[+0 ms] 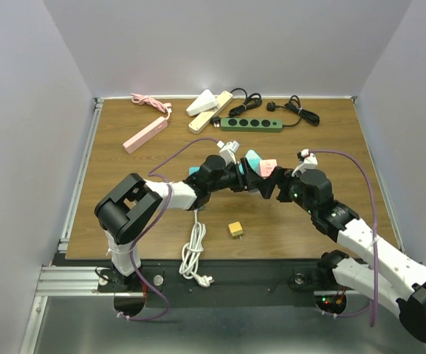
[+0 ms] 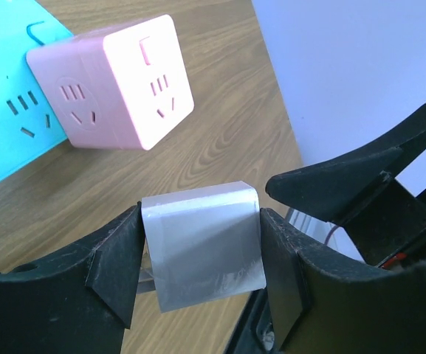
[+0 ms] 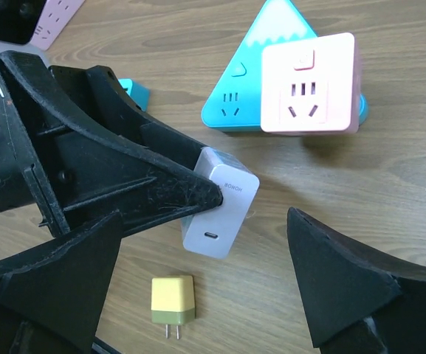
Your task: Insert the plug
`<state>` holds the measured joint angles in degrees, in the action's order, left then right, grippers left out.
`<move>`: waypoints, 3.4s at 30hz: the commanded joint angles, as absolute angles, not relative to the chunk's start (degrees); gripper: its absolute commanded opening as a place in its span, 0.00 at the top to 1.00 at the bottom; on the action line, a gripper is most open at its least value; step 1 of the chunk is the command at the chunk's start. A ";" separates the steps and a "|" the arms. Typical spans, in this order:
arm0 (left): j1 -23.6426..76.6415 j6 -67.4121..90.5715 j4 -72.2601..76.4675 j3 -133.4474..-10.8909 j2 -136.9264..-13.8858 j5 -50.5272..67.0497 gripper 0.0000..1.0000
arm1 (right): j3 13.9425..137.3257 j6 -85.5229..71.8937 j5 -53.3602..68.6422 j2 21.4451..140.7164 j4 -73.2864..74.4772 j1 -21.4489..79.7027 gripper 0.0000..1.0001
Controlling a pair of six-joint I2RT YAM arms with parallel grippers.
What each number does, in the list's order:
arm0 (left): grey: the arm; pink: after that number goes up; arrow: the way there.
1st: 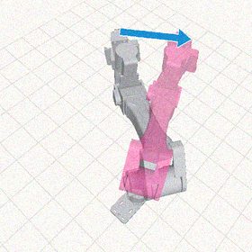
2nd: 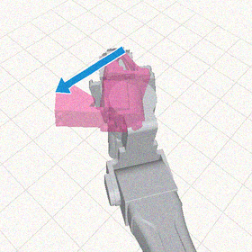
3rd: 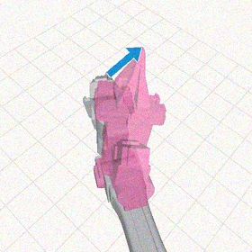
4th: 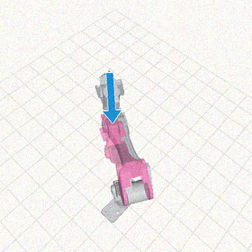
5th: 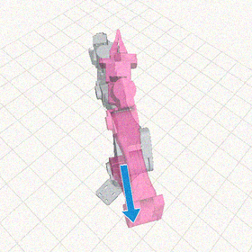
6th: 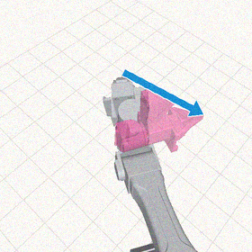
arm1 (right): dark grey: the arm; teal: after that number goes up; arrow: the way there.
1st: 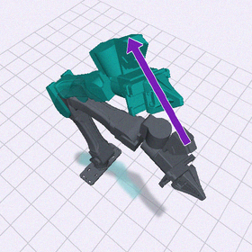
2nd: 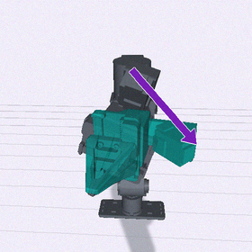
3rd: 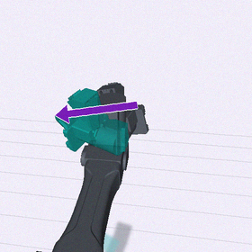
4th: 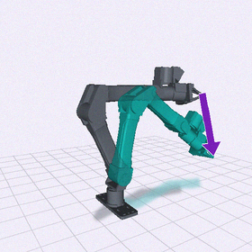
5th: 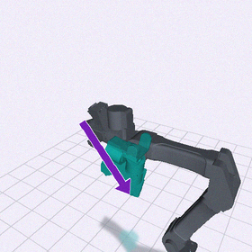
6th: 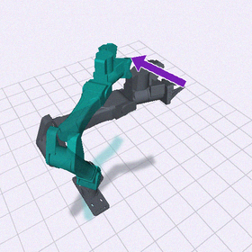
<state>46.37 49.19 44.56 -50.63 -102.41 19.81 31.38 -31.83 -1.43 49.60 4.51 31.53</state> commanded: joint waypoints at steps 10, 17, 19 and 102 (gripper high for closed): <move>45.70 55.81 56.86 -50.01 -102.04 22.67 1.00 | 30.15 -30.15 0.53 50.36 2.11 31.73 0.06; 45.27 56.87 58.01 -50.45 -103.71 22.68 1.00 | 30.06 -30.23 1.67 49.57 2.55 31.82 0.09; 44.65 56.78 58.01 -50.36 -104.32 22.76 1.00 | 29.88 -30.23 1.32 48.26 3.33 31.73 0.09; 35.42 40.52 49.13 -43.68 -97.20 12.92 0.20 | 51.14 -21.27 -12.13 73.73 -1.67 32.34 1.00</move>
<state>35.29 44.12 48.69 -42.35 -95.70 12.84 46.15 -23.40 -10.98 72.14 1.69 32.32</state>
